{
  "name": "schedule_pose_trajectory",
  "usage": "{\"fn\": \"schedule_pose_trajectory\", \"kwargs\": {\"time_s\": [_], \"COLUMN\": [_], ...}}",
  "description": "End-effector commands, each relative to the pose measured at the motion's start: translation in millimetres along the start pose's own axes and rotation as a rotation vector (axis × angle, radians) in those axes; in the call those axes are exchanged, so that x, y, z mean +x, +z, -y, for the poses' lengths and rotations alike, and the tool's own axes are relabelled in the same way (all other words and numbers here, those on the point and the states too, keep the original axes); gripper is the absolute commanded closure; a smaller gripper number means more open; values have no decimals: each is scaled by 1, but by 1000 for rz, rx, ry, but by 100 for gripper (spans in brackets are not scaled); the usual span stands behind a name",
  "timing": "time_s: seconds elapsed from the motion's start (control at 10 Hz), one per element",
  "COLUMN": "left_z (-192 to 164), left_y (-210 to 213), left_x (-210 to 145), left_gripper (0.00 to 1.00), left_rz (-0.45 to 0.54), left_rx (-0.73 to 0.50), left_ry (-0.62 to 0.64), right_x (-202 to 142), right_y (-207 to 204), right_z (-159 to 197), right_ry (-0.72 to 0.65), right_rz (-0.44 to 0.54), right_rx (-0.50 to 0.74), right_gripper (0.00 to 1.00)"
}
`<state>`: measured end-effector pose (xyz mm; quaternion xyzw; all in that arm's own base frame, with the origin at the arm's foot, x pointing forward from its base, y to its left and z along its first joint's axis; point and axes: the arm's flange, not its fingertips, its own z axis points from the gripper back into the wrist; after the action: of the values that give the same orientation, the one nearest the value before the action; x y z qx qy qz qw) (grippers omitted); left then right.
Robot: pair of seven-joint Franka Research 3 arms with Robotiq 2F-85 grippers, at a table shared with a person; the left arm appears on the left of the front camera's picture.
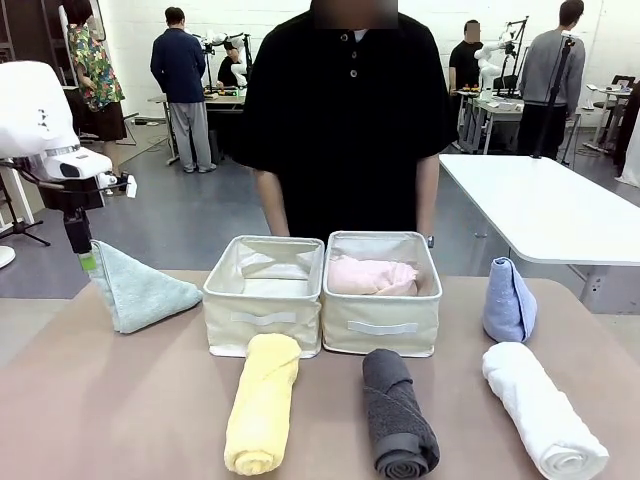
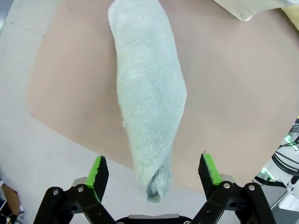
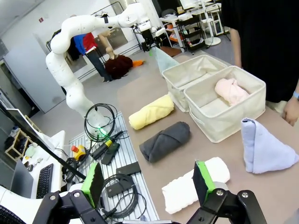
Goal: Sort the towels based on their folding style.
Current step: Pick up one triangle-folded towel and place it in the left Fabric basket.
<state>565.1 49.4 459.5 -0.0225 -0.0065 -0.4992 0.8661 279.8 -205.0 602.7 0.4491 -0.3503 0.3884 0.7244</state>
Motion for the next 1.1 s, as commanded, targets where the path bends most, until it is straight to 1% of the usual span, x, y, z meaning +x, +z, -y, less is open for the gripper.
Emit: {"fn": "schedule_pose_trajectory", "kwargs": {"time_s": [0.0, 0.1, 0.4, 0.5, 0.6, 0.7, 0.8, 0.9, 1.0], "left_z": [8, 7, 5, 6, 6, 5, 5, 5, 5], "left_y": [-7, -7, -8, -9, -9, -8, -7, -6, -4], "left_x": [-2, 0, 2, 2, 2, 2, 2, 1, 0], "left_gripper": [0, 0, 0, 59, 59, 100, 64, 100, 100], "left_rz": [50, 76, 84, 76, 69, 70, 73, 77, 92], "left_rx": [-8, -1, 2, 16, 15, 18, 18, 19, 15], "left_ry": [-15, -10, -23, -25, -27, -29, -28, -29, -26], "right_x": [2, 2, 2, 2, 2, 2, 2, 2, 2], "right_y": [2, 2, 2, 2, 2, 2, 2, 2, 2], "right_z": [1, 1, 1, 1, 1, 1, 1, 1, 1], "right_ry": [21, 21, 21, 21, 21, 21, 21, 21, 21], "right_rz": [21, 21, 21, 21, 21, 21, 21, 21, 21], "right_rx": [9, 9, 9, 9, 9, 9, 9, 9, 9], "right_gripper": [0, 0, 0, 0, 0, 0, 0, 0, 0]}}
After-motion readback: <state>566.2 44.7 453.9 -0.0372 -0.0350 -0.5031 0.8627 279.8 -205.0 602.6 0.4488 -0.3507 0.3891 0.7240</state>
